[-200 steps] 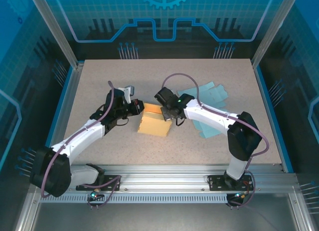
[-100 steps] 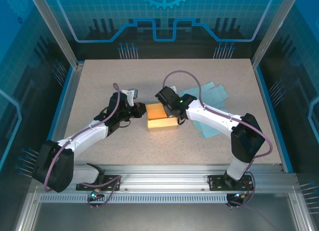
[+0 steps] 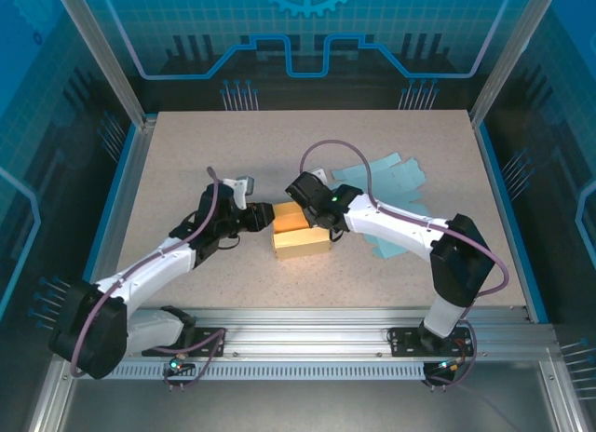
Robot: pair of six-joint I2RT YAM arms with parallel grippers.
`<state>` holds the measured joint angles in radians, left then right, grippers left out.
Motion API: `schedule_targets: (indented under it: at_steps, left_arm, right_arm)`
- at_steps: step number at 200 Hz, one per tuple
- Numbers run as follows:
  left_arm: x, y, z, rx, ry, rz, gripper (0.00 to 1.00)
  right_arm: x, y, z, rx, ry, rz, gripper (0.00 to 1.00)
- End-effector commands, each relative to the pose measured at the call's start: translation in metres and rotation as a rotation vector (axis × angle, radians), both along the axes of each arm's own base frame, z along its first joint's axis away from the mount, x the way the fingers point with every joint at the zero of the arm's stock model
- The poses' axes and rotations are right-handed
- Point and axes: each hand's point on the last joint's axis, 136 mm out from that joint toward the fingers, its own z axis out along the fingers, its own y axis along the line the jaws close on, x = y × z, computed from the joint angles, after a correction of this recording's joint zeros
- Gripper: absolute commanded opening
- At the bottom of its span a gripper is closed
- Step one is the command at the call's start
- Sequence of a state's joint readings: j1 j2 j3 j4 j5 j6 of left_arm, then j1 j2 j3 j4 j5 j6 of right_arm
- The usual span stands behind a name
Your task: Fold the paper box
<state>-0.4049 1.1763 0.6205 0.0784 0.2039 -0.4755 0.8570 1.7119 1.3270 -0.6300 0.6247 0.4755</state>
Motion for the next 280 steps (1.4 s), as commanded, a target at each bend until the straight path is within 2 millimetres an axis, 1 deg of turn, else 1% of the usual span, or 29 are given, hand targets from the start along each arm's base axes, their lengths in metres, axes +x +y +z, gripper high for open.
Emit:
schedule_targets:
  at_steps: [1,8,28,33,38,41,60,77,88,94,108,138,145,156,181,202,224,253,280]
  left_arm:
    - [-0.01,-0.002,0.01,0.056,-0.048,-0.045,0.49]
    - [-0.014,-0.002,0.011,0.08,-0.071,-0.066,0.56]
    - [-0.028,-0.005,0.019,0.148,-0.172,-0.153,0.78]
    - [-0.032,-0.004,0.019,0.171,-0.202,-0.172,0.84]
    - [-0.035,-0.004,0.019,0.188,-0.233,-0.188,0.97]
    - [-0.037,-0.003,0.019,0.199,-0.248,-0.198,0.99]
    - [-0.054,-0.004,0.018,0.243,-0.366,-0.28,0.99]
    - [-0.061,-0.001,0.012,0.278,-0.454,-0.288,0.99]
    - [-0.065,-0.001,0.005,0.27,-0.452,-0.292,0.99]
    - [-0.068,-0.005,0.003,0.253,-0.454,-0.316,0.99]
    - [-0.072,-0.015,-0.007,0.267,-0.423,-0.351,0.99]
    - [-0.068,-0.033,-0.03,0.356,-0.352,-0.371,0.99]
    - [-0.064,-0.033,-0.035,0.391,-0.346,-0.357,0.99]
    - [-0.055,-0.028,-0.04,0.44,-0.335,-0.295,0.99]
    - [-0.039,-0.018,-0.04,0.472,-0.335,-0.179,0.99]
    - [-0.031,-0.015,-0.04,0.48,-0.34,-0.12,0.99]
    - [-0.024,-0.02,-0.04,0.463,-0.349,-0.096,0.99]
    - [-0.019,-0.025,-0.053,0.506,-0.327,-0.082,0.99]
    - [-0.015,-0.034,-0.057,0.515,-0.322,-0.089,0.99]
  right_arm:
    - [-0.001,0.002,0.011,0.037,-0.036,-0.013,0.0]
    - [-0.001,0.002,0.011,0.039,-0.036,-0.013,0.0]
    - [-0.001,0.003,0.009,0.04,-0.031,-0.011,0.0]
    - [-0.001,0.003,0.008,0.038,-0.03,-0.01,0.0]
    - [-0.001,0.003,0.008,0.04,-0.031,-0.011,0.0]
    - [-0.001,0.004,0.008,0.041,-0.031,-0.011,0.0]
    - [-0.001,0.004,0.008,0.039,-0.029,-0.009,0.0]
    - [0.0,0.004,0.008,0.039,-0.027,-0.008,0.0]
    - [0.0,0.004,0.008,0.04,-0.026,-0.005,0.0]
    - [-0.001,0.004,0.008,0.041,-0.024,-0.003,0.0]
    - [0.0,0.005,0.008,0.045,-0.023,-0.001,0.0]
    - [-0.001,0.005,0.009,0.046,-0.019,0.001,0.0]
    - [-0.002,0.005,0.009,0.047,-0.018,0.0,0.0]
    - [-0.003,0.004,0.008,0.051,-0.015,-0.001,0.0]
    - [-0.006,0.006,0.008,0.075,-0.003,0.004,0.0]
    - [-0.011,0.009,0.009,0.115,0.016,0.012,0.0]
    - [-0.018,0.013,0.01,0.183,0.044,0.019,0.0]
    - [-0.023,0.016,0.016,0.245,0.05,0.023,0.0]
    - [-0.024,0.018,0.019,0.284,0.059,0.015,0.0]
